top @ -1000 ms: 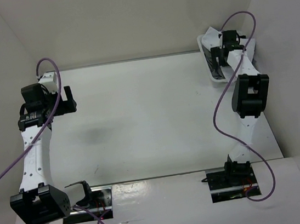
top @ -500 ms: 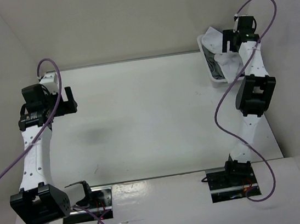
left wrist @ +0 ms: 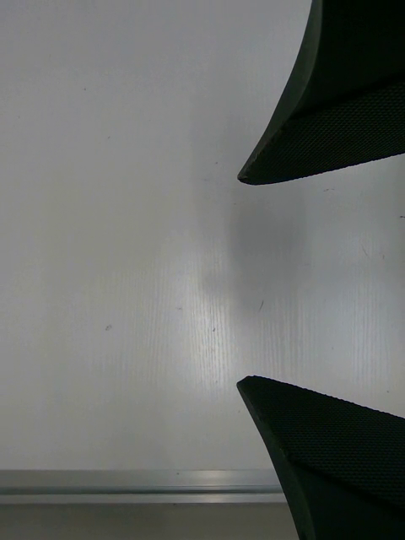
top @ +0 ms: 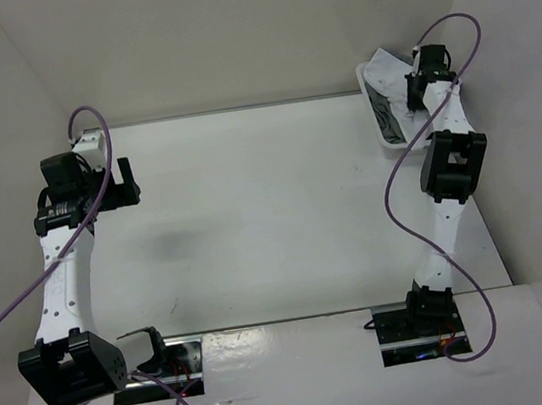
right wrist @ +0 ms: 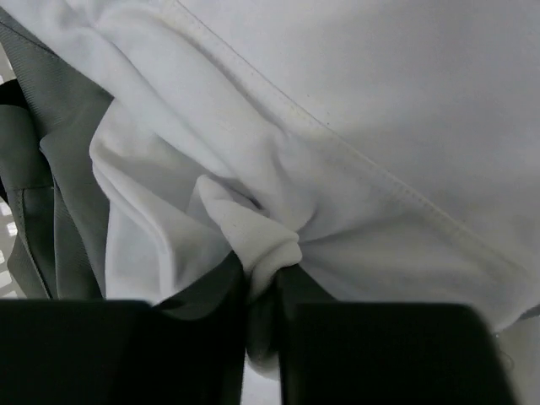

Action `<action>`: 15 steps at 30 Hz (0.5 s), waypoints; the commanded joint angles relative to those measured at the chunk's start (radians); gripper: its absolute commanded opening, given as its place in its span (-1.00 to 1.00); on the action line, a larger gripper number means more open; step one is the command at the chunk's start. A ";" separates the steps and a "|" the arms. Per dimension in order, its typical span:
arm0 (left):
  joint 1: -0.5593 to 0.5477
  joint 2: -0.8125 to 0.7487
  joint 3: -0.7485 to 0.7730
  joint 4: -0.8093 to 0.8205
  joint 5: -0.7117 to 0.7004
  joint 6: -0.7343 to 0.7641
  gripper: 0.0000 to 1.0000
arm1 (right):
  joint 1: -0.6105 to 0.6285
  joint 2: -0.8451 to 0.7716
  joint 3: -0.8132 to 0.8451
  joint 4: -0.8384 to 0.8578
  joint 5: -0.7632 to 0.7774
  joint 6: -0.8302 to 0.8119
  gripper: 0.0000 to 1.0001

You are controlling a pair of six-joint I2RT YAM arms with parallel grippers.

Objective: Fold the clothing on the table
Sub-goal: Grab the skirt from the pile

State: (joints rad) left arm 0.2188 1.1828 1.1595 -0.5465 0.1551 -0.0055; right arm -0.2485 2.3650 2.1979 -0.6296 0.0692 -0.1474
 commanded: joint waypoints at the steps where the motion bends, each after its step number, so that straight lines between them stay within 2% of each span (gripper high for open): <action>1: -0.004 0.001 -0.009 0.019 0.020 -0.001 1.00 | 0.006 -0.076 0.020 -0.027 -0.026 -0.004 -0.85; 3: -0.004 0.001 -0.009 0.019 0.029 -0.001 1.00 | 0.006 -0.131 -0.016 -0.015 -0.026 0.008 -0.96; 7: -0.004 0.001 -0.009 0.019 0.029 -0.001 1.00 | 0.006 -0.338 -0.059 -0.015 -0.075 0.017 -0.94; 11: -0.004 0.001 -0.009 0.019 0.038 -0.001 1.00 | 0.006 -0.519 -0.162 0.056 -0.085 0.008 -0.94; 15: -0.004 -0.009 -0.018 0.019 0.049 -0.001 1.00 | 0.025 -0.611 -0.208 0.076 -0.045 -0.030 -0.91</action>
State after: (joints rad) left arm 0.2184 1.1839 1.1549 -0.5472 0.1719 -0.0051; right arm -0.2428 1.8664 2.0148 -0.6258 0.0059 -0.1532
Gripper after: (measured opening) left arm 1.001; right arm 0.127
